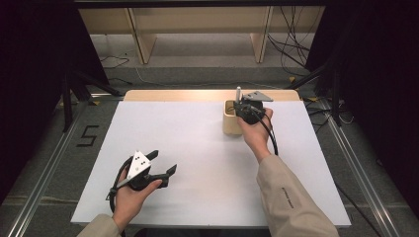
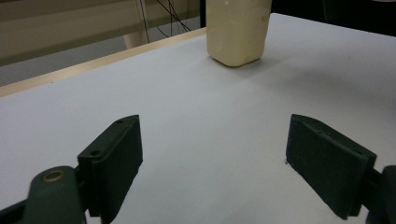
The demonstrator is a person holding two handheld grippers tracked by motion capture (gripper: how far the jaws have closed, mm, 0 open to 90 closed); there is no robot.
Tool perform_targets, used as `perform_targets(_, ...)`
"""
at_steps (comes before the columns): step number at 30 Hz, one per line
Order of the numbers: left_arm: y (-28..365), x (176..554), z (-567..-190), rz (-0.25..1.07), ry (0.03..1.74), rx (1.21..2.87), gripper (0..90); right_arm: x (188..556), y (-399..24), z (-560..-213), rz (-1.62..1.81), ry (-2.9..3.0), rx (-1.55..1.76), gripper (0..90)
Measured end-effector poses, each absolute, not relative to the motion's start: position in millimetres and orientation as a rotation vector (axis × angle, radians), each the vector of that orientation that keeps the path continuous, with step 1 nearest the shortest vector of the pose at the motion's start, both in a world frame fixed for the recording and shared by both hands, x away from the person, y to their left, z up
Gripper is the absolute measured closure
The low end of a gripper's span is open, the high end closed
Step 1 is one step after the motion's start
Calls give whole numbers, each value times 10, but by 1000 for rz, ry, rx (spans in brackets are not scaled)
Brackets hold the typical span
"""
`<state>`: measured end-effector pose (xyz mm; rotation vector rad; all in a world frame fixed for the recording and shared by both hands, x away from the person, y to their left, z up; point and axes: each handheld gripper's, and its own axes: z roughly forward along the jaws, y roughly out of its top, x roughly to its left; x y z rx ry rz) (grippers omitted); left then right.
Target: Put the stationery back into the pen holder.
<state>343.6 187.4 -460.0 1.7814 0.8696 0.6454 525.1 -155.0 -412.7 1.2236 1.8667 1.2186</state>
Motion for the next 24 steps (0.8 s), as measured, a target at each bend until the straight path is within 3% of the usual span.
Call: perform_targets(24,1866,3437,-4607,645,866,1782,187,5325,-1551,-4247,1157,1922,1294,767)
